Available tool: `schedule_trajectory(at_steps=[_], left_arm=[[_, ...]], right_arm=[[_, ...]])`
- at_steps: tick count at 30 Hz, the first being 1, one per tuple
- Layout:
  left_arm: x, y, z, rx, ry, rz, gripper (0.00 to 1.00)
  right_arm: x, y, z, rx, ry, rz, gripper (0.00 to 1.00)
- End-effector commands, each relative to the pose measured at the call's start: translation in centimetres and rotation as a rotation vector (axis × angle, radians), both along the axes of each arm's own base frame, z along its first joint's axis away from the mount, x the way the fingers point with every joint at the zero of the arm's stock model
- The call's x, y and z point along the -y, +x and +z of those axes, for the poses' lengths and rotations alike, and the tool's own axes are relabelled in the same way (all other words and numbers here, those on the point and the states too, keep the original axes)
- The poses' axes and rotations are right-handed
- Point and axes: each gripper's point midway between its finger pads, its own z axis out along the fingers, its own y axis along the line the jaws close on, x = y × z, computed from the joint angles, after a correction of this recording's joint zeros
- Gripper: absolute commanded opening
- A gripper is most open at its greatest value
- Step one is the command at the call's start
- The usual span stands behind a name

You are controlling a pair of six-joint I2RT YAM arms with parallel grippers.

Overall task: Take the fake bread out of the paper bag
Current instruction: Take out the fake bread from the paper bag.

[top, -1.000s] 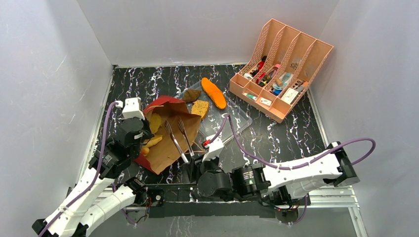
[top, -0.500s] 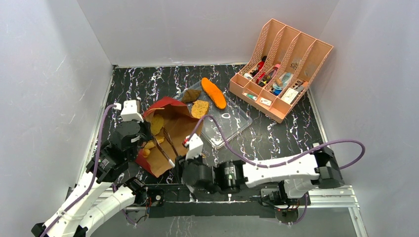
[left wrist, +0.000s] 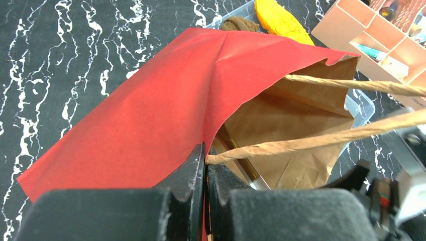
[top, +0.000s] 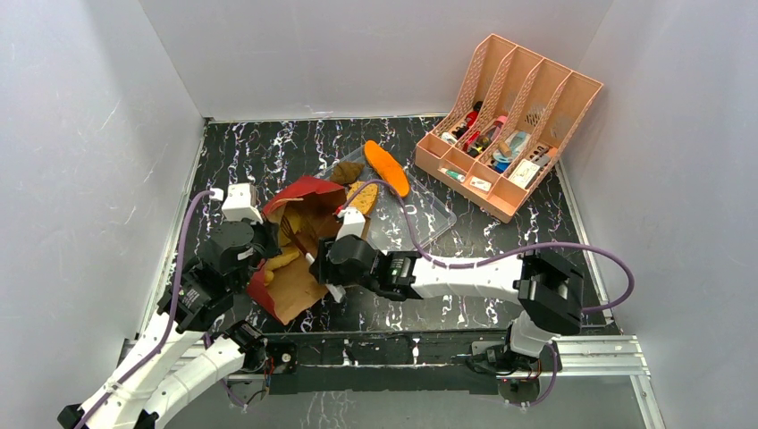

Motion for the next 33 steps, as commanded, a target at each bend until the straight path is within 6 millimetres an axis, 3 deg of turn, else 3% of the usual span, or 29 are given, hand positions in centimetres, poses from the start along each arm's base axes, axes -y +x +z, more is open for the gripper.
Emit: schedule_trajectory(at_steps=[1,8,19,28,33], left_arm=[[0.7,0.1,0.0,0.015,-0.031,-0.025,0.00],[0.9,0.1,-0.4,0.007,-0.031,-0.034,0.00],[1.0,0.0,-1.0,-0.002,-0.024,-0.043,0.00],[1.3,0.0,-1.2,-0.005,-0.030,-0.051,0.00],[1.4,0.0,-1.0,-0.003,-0.038,-0.059,0.00]], right_arm=[[-2.3,1.3,2.8,-0.024,0.222,0.008,0.42],[-3.8,2.4,3.0,0.006,0.238,0.005,0.41],[-3.7,3.1,5.4,0.098,0.259,-0.026,0.39],[-5.0,4.2,6.3,0.144,0.230,-0.038,0.40],[-6.3,4.8,3.9,0.143,0.145,-0.028,0.40]])
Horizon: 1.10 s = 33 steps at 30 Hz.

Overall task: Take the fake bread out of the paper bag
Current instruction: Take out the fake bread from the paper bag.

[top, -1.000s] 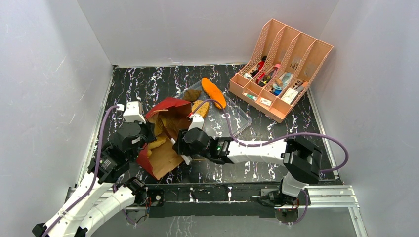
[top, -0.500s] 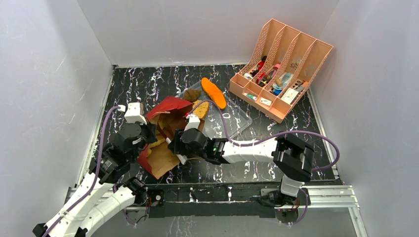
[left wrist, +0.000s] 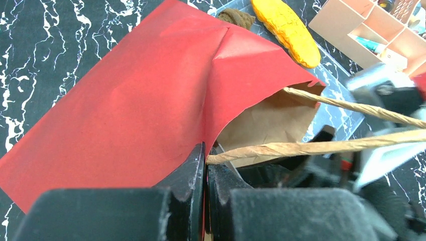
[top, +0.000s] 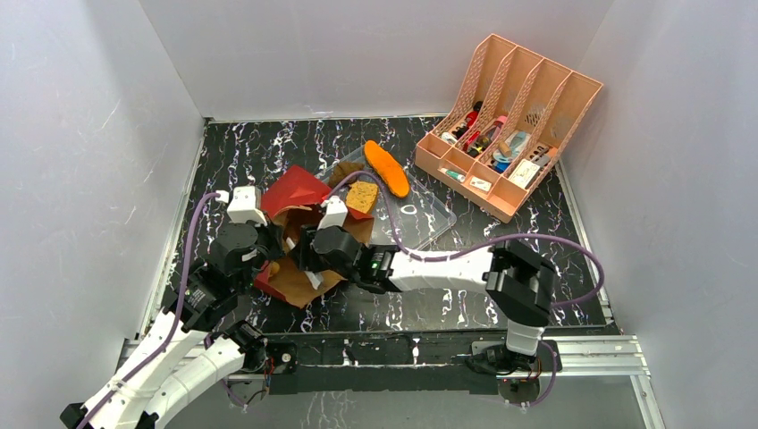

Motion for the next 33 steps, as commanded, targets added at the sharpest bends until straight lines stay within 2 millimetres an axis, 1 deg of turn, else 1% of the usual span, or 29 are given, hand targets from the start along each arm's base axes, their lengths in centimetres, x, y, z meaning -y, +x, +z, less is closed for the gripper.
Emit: schedule_trajectory(at_steps=[1,6,11,19,24,28,30,33], left_arm=[[0.7,-0.1,0.4,0.010,-0.024,-0.030,0.00],[0.9,0.0,0.4,0.009,-0.029,-0.039,0.00],[1.3,0.1,-0.1,-0.007,-0.023,-0.053,0.00],[1.7,0.3,-0.7,-0.020,-0.027,-0.059,0.00],[1.9,0.4,-0.8,-0.024,-0.027,-0.060,0.00],[1.9,0.6,-1.1,-0.031,-0.021,-0.054,0.00],[1.9,0.7,-1.3,-0.033,-0.019,-0.049,0.00],[1.7,1.0,-1.4,-0.036,-0.017,-0.028,0.00]], right_arm=[[-2.2,1.4,2.2,0.067,0.020,-0.010,0.40],[-2.9,1.8,1.6,0.086,-0.011,-0.001,0.40],[-3.8,2.3,1.7,0.106,-0.030,0.003,0.40],[-4.3,2.9,1.3,0.130,-0.056,-0.002,0.40],[-5.2,3.8,0.1,0.142,-0.118,0.006,0.40],[-5.6,4.8,-1.6,0.132,-0.190,0.012,0.41],[-5.5,5.1,-2.4,0.118,-0.220,0.019,0.40],[-4.8,5.0,-3.2,0.102,-0.254,0.030,0.39]])
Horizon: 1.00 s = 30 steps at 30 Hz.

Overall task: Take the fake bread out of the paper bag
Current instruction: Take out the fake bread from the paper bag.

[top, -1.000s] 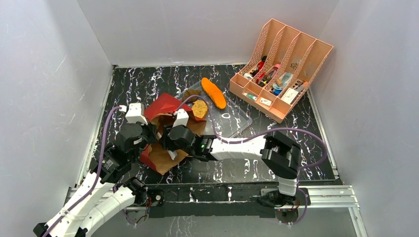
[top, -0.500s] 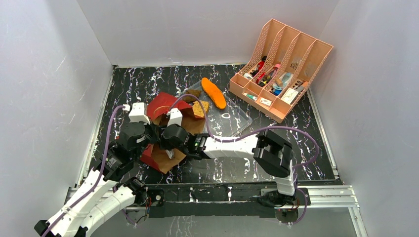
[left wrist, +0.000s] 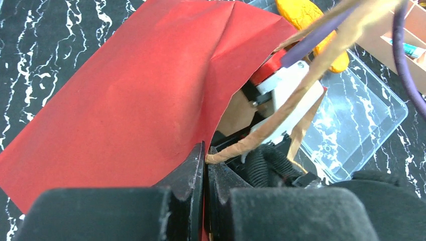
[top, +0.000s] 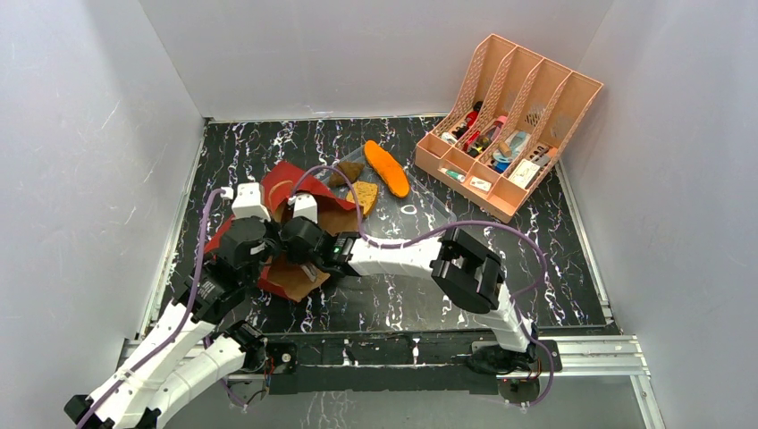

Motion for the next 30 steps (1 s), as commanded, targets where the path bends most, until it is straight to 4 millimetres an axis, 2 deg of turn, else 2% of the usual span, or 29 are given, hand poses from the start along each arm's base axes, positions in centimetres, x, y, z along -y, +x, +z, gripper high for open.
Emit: schedule_trajectory(at_steps=[1,10,15,24,27,30], left_arm=[[2.4,0.0,-0.3,-0.020,-0.075,-0.076,0.00],[1.7,0.7,-0.6,-0.024,-0.052,-0.003,0.00],[1.0,0.8,-0.3,-0.016,-0.037,0.027,0.00],[0.6,0.8,-0.2,-0.013,-0.027,0.046,0.00],[0.6,0.8,-0.1,-0.011,-0.027,0.044,0.00],[0.8,1.0,-0.1,-0.012,-0.024,0.038,0.00]], right_arm=[[-0.6,0.4,2.6,0.044,0.017,0.034,0.39],[3.9,-1.4,1.6,0.009,-0.054,0.033,0.37],[5.9,-2.2,1.8,-0.004,-0.087,0.033,0.37],[8.9,-3.6,3.1,-0.021,-0.101,0.042,0.36],[9.4,-4.2,4.4,-0.031,-0.050,0.046,0.36],[9.6,-4.8,4.7,-0.060,-0.007,0.052,0.36]])
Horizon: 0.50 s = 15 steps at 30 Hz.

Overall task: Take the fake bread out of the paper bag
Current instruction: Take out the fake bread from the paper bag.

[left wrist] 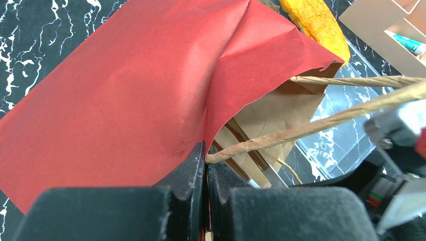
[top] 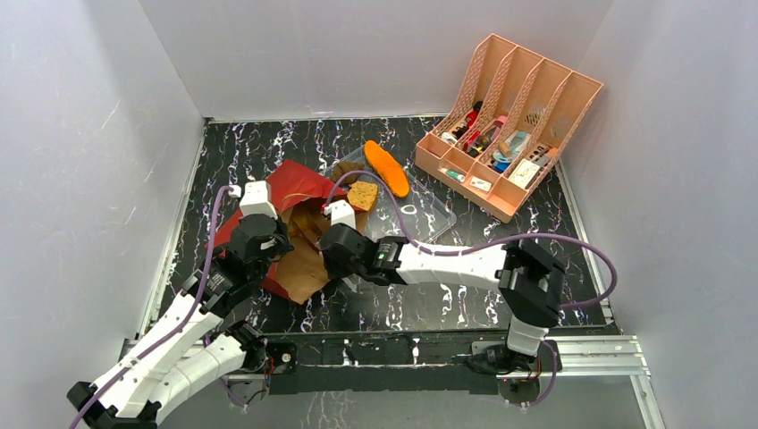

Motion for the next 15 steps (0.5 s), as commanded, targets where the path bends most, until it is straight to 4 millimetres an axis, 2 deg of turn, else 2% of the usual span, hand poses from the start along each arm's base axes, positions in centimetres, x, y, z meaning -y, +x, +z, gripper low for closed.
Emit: schedule_trajectory(at_steps=[1,5,15], left_arm=[[0.0,0.3,1.0,0.024,-0.006,0.011,0.00],[0.1,0.3,1.3,0.031,-0.011,0.004,0.00],[-0.2,0.1,1.7,0.045,-0.009,0.000,0.00]], right_arm=[[-0.8,-0.3,4.2,-0.005,0.162,-0.001,0.36],[-0.9,-1.1,3.9,-0.074,0.217,-0.004,0.36],[0.7,-2.1,8.0,-0.173,0.518,-0.137,0.34]])
